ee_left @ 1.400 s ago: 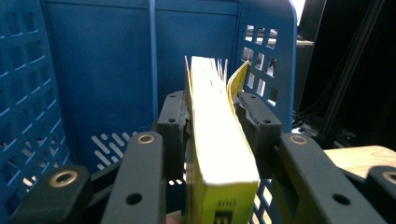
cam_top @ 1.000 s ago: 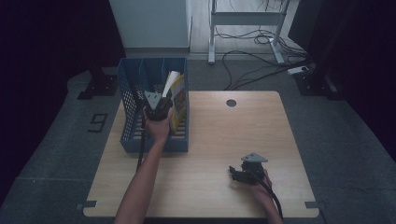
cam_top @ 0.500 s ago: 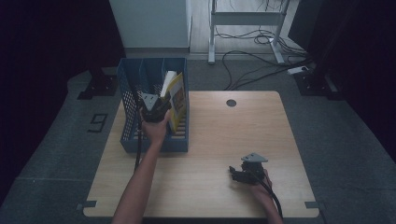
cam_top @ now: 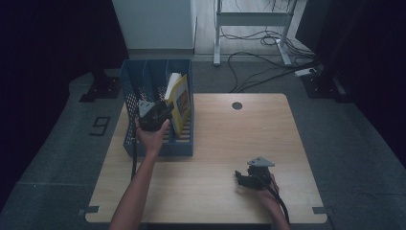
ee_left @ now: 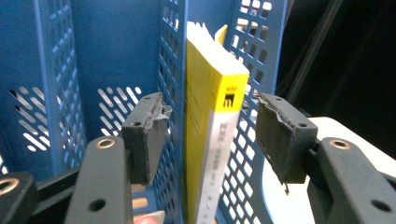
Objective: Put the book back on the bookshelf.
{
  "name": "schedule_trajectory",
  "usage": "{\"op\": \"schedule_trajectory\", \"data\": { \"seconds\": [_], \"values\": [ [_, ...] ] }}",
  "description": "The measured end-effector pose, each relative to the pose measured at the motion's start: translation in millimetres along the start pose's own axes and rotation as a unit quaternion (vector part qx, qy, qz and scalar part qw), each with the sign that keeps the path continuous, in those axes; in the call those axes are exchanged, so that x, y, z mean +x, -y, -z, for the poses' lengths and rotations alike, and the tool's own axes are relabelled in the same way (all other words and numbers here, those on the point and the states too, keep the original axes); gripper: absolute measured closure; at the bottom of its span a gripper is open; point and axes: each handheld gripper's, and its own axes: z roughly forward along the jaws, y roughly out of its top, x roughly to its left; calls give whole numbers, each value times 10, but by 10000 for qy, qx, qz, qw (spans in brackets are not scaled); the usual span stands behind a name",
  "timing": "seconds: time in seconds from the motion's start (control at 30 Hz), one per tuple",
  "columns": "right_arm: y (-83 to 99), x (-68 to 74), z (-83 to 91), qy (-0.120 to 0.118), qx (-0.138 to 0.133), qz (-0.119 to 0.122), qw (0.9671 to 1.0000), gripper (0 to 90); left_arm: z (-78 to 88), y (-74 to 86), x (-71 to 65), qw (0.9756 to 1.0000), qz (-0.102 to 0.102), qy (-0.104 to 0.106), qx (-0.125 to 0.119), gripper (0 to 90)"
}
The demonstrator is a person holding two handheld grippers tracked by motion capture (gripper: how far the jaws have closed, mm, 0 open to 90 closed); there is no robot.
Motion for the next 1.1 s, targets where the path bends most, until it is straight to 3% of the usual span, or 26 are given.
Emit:
{"op": "schedule_trajectory", "data": {
  "seconds": [0.5,0.63,0.73,0.83,0.93,1.1],
  "values": [
    [-2,-14,-2,-13,-11,-14,10000,233,185,68,-61,9991,-139,333,233,422],
    [-3,-13,-3,0,-12,-29,10000,233,292,92,-70,9985,-124,502,203,421],
    [-3,-8,-4,21,-5,-11,10000,233,380,110,-57,9971,-11,745,182,421],
    [-3,-7,-5,29,-5,-7,10000,233,468,133,-37,9951,81,971,158,422],
    [-5,-9,-6,35,-4,-7,10000,233,532,164,-27,9902,218,1359,221,423],
    [-8,-4,-9,55,10,-17,10000,233,617,265,-97,9830,96,1791,391,422]
  ]
}}
